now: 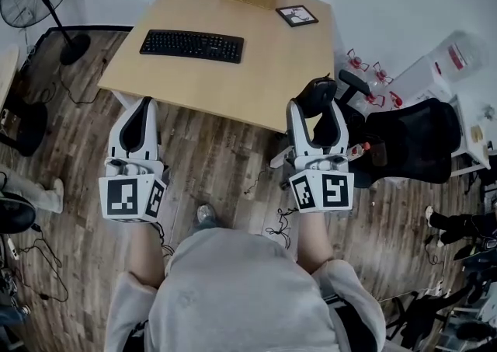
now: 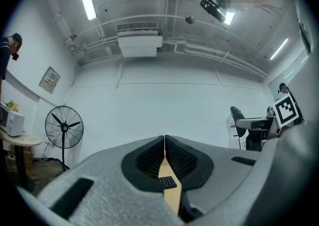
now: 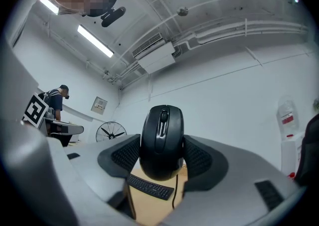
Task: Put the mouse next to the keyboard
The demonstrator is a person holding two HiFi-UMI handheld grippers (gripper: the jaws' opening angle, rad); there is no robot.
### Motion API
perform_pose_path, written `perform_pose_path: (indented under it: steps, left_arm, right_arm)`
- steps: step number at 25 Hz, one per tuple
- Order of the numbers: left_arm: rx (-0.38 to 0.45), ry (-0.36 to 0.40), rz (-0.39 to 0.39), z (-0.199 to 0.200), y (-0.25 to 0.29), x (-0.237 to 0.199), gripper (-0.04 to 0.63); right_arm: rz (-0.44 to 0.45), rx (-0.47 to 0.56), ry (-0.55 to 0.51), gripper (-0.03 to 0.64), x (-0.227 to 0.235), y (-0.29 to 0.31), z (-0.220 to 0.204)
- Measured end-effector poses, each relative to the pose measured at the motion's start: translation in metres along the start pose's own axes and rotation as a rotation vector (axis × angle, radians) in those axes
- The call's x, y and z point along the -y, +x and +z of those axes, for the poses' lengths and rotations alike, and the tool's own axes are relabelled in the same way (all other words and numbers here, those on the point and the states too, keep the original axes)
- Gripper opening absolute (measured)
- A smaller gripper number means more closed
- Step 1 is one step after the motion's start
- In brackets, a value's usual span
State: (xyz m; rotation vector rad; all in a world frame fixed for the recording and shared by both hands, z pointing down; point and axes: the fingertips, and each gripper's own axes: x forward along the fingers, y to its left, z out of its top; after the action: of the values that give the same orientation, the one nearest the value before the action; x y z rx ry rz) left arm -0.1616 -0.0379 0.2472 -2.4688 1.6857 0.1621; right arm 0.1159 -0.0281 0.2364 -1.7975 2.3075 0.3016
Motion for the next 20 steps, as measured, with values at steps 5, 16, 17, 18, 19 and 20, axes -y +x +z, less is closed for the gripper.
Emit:
perform_pose_path:
  steps: [5,16,17,18,19,20]
  left_arm:
    - [0.01,-0.004,-0.029,-0.002,0.024,-0.036,0.011]
    - [0.0,-0.039,-0.081,-0.022,0.059,-0.078,0.011]
    - [-0.004,-0.043,-0.083,-0.025,0.061,-0.08,0.011]
    - [-0.007,-0.048,-0.084,-0.027,0.064,-0.081,0.011]
    - [-0.009,-0.052,-0.085,-0.029,0.066,-0.083,0.011]
    - [-0.011,-0.054,-0.085,-0.031,0.068,-0.084,0.011]
  right_arm:
    - [-0.046,0.005,-0.015,0.252,-0.012,0.03,-0.004]
    - [-0.11,-0.007,-0.039,0.252,-0.024,0.067,-0.016]
    - [-0.114,-0.01,-0.04,0.252,-0.024,0.069,-0.017]
    - [-0.117,-0.013,-0.041,0.252,-0.024,0.072,-0.018]
    - [-0.119,-0.015,-0.042,0.252,-0.023,0.075,-0.019]
    - [-0.119,-0.017,-0.043,0.252,-0.023,0.078,-0.02]
